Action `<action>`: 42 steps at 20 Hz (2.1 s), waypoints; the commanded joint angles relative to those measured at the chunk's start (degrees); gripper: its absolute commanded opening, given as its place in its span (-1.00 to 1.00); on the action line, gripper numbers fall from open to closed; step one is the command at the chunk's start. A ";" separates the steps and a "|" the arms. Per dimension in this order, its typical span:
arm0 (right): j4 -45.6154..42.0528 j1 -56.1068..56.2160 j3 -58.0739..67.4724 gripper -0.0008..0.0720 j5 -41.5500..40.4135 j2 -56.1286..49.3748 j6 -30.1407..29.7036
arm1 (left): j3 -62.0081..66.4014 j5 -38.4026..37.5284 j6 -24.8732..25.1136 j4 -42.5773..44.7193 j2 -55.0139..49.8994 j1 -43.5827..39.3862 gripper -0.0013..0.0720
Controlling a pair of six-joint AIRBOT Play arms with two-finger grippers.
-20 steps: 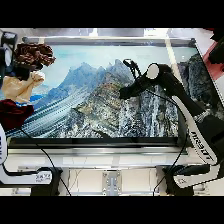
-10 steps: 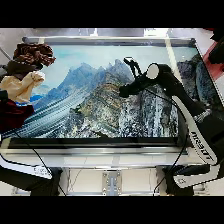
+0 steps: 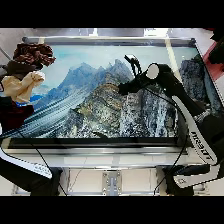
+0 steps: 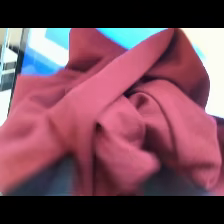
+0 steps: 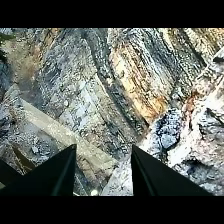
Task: Fold the shirts.
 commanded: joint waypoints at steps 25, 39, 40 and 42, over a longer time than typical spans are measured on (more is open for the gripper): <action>-34.69 -9.25 0.02 0.13 2.71 25.64 7.65 | 16.06 -30.05 13.88 -60.17 30.12 -44.09 -0.95; 19.19 -5.90 -42.38 0.34 -22.47 24.74 -2.08 | -34.40 7.98 -14.73 -23.12 28.63 -45.00 0.85; 26.64 -3.87 -44.28 0.34 -23.78 23.89 -5.07 | -32.96 7.56 -14.69 -23.47 28.63 -45.00 0.85; 33.51 1.33 -46.42 0.34 -23.26 21.03 -6.40 | -29.90 6.60 -14.36 -24.24 28.63 -45.00 0.85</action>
